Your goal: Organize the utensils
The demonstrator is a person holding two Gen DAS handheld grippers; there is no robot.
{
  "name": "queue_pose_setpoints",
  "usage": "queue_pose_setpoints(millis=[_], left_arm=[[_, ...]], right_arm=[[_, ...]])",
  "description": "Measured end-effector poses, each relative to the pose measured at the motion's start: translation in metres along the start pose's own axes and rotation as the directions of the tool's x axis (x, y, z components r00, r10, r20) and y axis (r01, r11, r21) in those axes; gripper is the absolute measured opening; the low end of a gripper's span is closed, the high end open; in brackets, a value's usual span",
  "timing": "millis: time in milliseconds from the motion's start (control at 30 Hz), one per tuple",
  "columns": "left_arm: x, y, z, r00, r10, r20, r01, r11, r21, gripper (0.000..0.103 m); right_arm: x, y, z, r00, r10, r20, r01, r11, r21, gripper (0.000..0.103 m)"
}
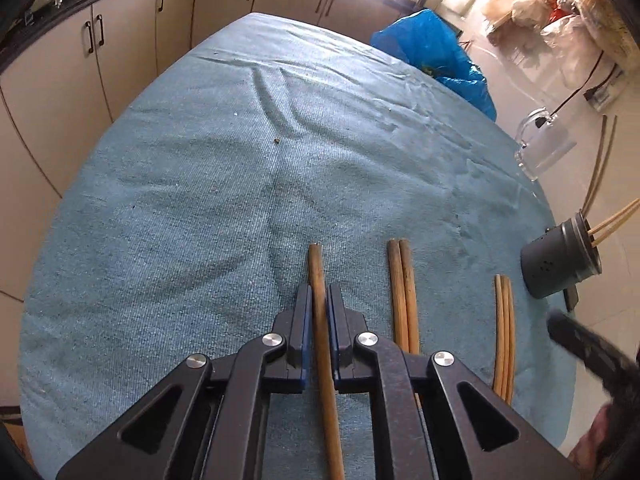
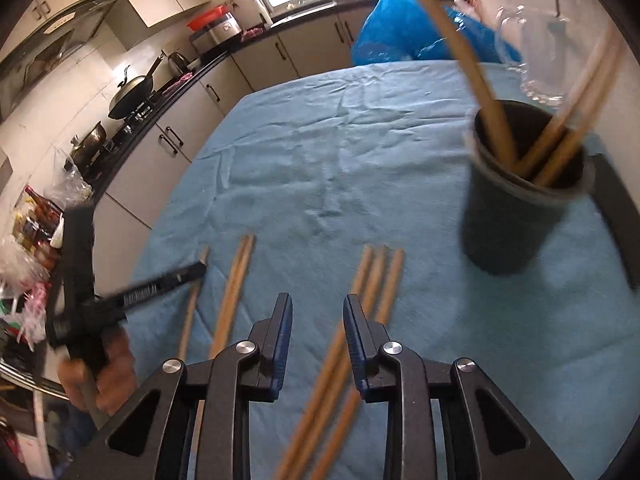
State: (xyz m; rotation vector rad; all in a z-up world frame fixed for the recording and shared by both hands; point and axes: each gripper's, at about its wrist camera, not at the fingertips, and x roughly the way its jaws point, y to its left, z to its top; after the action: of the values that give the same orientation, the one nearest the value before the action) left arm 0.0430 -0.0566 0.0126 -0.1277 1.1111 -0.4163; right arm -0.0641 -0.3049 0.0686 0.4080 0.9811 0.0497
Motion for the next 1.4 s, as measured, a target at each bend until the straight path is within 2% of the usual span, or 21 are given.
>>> queue_pose_setpoints(millis=[233, 333, 600, 633, 667, 700, 800, 933, 1067, 1167, 1267, 1400], left_arm=[[-0.001, 0.003, -0.002, 1.000, -0.023, 0.013, 0.023, 1.000, -0.001, 0.009], [-0.002, 0.004, -0.003, 1.000, -0.025, 0.015, 0.025, 1.000, 0.001, 0.009], [-0.002, 0.003, -0.003, 1.000, -0.017, 0.013, 0.017, 1.000, 0.004, 0.008], [-0.001, 0.002, -0.002, 1.000, -0.013, 0.011, 0.013, 1.000, 0.005, 0.007], [-0.001, 0.000, -0.001, 1.000, -0.006, 0.009, 0.006, 1.000, 0.011, 0.007], [-0.001, -0.002, -0.001, 1.000, -0.001, 0.009, 0.001, 1.000, 0.015, 0.007], [-0.002, -0.005, -0.002, 1.000, 0.007, 0.014, -0.007, 1.000, 0.030, 0.007], [-0.020, -0.007, -0.002, 0.999, 0.004, 0.047, -0.005, 1.000, 0.029, 0.007], [-0.049, -0.016, -0.004, 0.995, -0.007, 0.101, 0.002, 0.999, 0.042, 0.007], [-0.076, -0.025, -0.008, 0.989, -0.019, 0.147, 0.011, 0.998, 0.057, 0.007], [-0.105, -0.036, -0.013, 0.980, -0.034, 0.197, 0.019, 0.997, 0.078, 0.007], [-0.135, -0.051, -0.018, 0.967, -0.057, 0.247, 0.031, 0.994, 0.107, 0.007]], right_arm=[[0.046, -0.001, 0.021, 0.991, -0.066, -0.118, 0.072, 0.996, 0.047, 0.027], [0.054, -0.001, 0.021, 0.981, -0.134, -0.140, 0.140, 0.990, 0.035, 0.027], [0.062, -0.006, 0.022, 0.968, -0.190, -0.162, 0.197, 0.980, 0.028, 0.026], [0.063, -0.005, 0.022, 0.966, -0.204, -0.161, 0.208, 0.978, 0.014, 0.021], [0.065, -0.003, 0.023, 0.960, -0.229, -0.159, 0.231, 0.973, -0.008, 0.011], [0.068, -0.002, 0.024, 0.957, -0.245, -0.157, 0.245, 0.969, -0.023, 0.008], [0.064, -0.005, 0.024, 0.968, -0.206, -0.146, 0.209, 0.978, 0.001, 0.007], [0.040, -0.002, 0.021, 0.988, -0.138, -0.071, 0.139, 0.990, 0.011, 0.007], [-0.008, 0.016, 0.014, 0.993, -0.089, 0.079, 0.093, 0.995, -0.043, 0.007], [-0.043, 0.030, 0.003, 0.980, -0.048, 0.191, 0.067, 0.993, -0.095, 0.007], [-0.073, 0.046, -0.011, 0.952, -0.016, 0.307, 0.062, 0.988, -0.142, 0.007], [-0.101, 0.053, -0.028, 0.921, 0.018, 0.390, 0.053, 0.984, -0.171, 0.007]])
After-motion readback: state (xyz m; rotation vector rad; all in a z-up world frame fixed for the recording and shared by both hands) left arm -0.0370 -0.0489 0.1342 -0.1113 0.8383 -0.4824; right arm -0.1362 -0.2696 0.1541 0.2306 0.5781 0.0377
